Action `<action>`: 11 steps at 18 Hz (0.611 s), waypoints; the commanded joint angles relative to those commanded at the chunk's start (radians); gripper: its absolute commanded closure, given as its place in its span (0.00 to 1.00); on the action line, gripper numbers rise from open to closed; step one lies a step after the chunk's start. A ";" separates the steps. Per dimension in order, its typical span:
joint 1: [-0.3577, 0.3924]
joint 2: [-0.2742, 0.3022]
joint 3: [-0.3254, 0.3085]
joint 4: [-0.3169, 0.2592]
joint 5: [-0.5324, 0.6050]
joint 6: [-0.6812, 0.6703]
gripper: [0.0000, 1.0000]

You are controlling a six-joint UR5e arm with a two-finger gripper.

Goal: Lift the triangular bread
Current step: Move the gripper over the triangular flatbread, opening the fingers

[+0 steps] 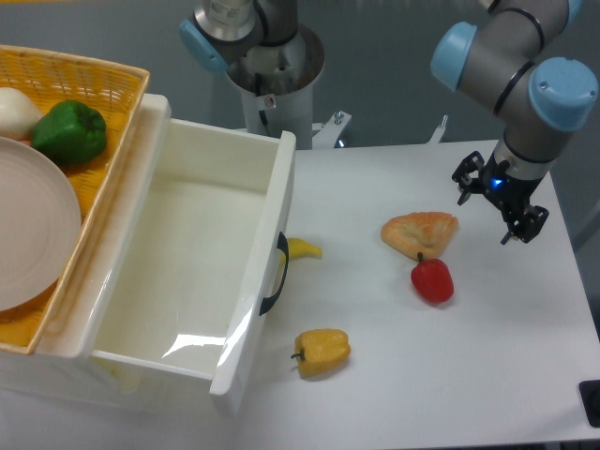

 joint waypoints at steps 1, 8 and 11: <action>0.000 0.000 0.002 0.000 0.000 -0.002 0.00; 0.009 0.014 -0.078 0.005 -0.055 -0.006 0.00; 0.038 0.015 -0.112 0.009 -0.058 -0.003 0.00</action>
